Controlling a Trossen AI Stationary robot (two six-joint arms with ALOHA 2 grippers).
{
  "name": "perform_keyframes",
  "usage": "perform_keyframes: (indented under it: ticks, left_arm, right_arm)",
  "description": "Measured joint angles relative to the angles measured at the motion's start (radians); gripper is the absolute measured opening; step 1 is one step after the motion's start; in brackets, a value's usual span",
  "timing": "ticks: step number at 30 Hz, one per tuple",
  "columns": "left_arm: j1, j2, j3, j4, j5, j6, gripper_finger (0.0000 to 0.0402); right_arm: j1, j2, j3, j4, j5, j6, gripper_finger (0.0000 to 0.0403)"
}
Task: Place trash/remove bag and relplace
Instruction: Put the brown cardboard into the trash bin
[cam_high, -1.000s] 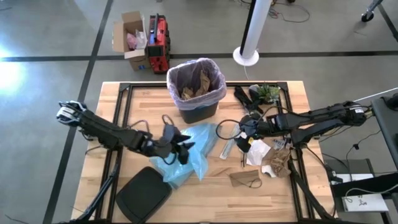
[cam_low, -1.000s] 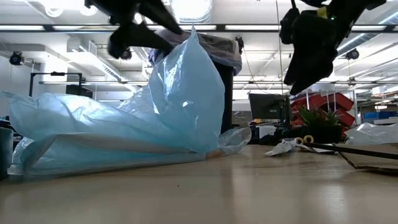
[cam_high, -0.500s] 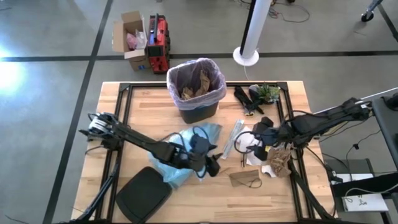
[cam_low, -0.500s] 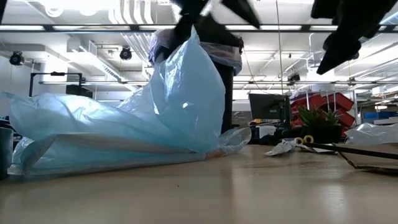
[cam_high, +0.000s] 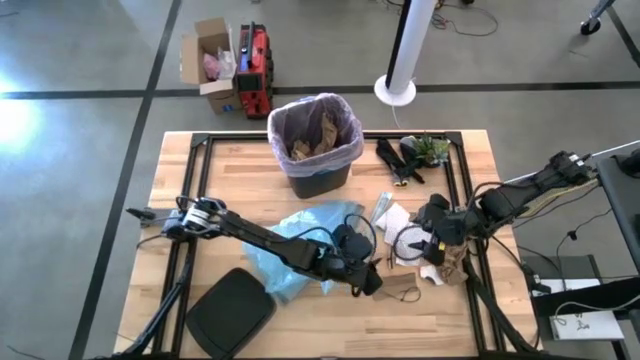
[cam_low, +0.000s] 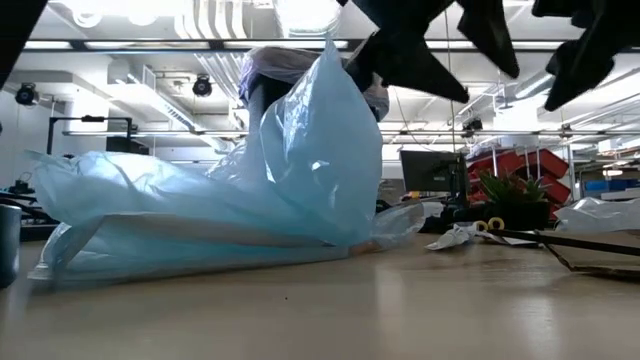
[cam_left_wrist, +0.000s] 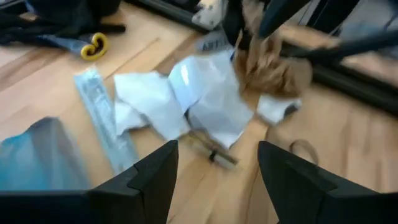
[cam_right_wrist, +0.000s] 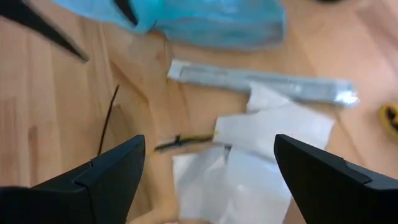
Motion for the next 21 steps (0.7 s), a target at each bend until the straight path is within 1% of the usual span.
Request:
perform_keyframes:
  ticks: [4,10,12,15,18,20,21]
  left_arm:
    - [-0.002,0.003,0.012,-0.143,-0.001,-0.013,0.0217]
    - [-0.014,0.000,-0.022,-0.295,0.004,-0.057,0.0218]
    - [-0.022,0.000,-0.032,-0.388,0.014,-0.092,0.0217]
    - [-0.044,-0.006,-0.045,-0.582,0.020,-0.182,0.0220]
    - [-0.070,-0.038,-0.085,-0.764,0.016,-0.261,0.0225]
    - [-0.086,-0.072,-0.131,-0.839,0.013,-0.301,0.0229]
    - [-0.092,-0.095,-0.165,-0.849,0.013,-0.321,0.0230]
  right_arm:
    - [0.068,0.028,0.000,-0.005,0.000,0.106,0.0341]
    - [0.170,0.087,0.000,-0.006,0.003,0.228,0.0341]
    - [0.202,0.112,0.000,-0.007,0.017,0.258,0.0341]
    - [0.247,0.146,0.000,-0.003,0.055,0.297,0.0341]
    - [0.275,0.190,0.000,0.018,0.074,0.320,0.0341]
    - [0.286,0.212,0.000,0.053,0.078,0.323,0.0341]
    - [0.291,0.223,0.000,0.076,0.079,0.324,0.0341]
